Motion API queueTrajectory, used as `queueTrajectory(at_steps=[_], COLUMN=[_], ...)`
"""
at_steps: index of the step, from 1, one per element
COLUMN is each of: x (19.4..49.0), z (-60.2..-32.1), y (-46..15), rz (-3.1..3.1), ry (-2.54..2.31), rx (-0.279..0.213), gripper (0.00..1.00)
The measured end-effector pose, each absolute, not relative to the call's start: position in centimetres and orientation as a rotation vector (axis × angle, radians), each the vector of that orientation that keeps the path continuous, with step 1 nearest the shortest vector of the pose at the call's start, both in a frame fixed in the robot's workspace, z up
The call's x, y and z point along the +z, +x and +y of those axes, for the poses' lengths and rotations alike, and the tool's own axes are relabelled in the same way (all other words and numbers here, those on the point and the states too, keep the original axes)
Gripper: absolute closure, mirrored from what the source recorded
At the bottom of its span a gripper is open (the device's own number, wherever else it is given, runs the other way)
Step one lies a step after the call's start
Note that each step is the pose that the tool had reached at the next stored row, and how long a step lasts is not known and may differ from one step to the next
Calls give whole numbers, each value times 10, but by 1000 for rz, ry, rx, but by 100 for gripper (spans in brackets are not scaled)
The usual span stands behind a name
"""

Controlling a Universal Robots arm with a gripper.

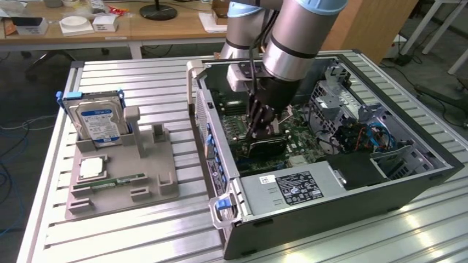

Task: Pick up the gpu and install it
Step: 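Press down on the gpu until it lock into place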

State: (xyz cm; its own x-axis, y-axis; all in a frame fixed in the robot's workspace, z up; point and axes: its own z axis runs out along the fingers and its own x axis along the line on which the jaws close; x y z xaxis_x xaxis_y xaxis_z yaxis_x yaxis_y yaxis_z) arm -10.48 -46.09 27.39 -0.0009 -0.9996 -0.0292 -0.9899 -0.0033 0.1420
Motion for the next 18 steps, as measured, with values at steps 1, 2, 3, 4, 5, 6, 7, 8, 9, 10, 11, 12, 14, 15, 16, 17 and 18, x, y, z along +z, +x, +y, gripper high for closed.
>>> queueTrajectory(at_steps=[1,2,3,4,5,6,7,8,9,10,11,12,14,15,16,17,18], x=[274,274,274,274,274,274,274,274,274,274,274,274,274,273,273,273,273], z=[-461,-461,-460,-460,-459,-458,-457,-455,-454,-452,-451,-449,-446,-445,-443,-442,-441], y=[-105,-105,-105,-105,-105,-105,-105,-105,-105,-105,-105,-105,-105,-105,-105,-105,-105], rz=[-2150,-2141,-2131,-2120,-2110,-2100,-2090,-2080,-2070,-2060,-2049,-2038,-2019,-2012,-2007,-2004,-2003], ry=[2152,2142,2131,2120,2109,2098,2088,2077,2066,2055,2044,2033,2012,2004,1999,1996,1995], rx=[-205,-223,-241,-260,-278,-296,-313,-330,-348,-365,-382,-399,-430,-441,-449,-453,-454], gripper=[90,90,90,90,90,90,90,90,90,90,90,90,90,90,90,90,90])
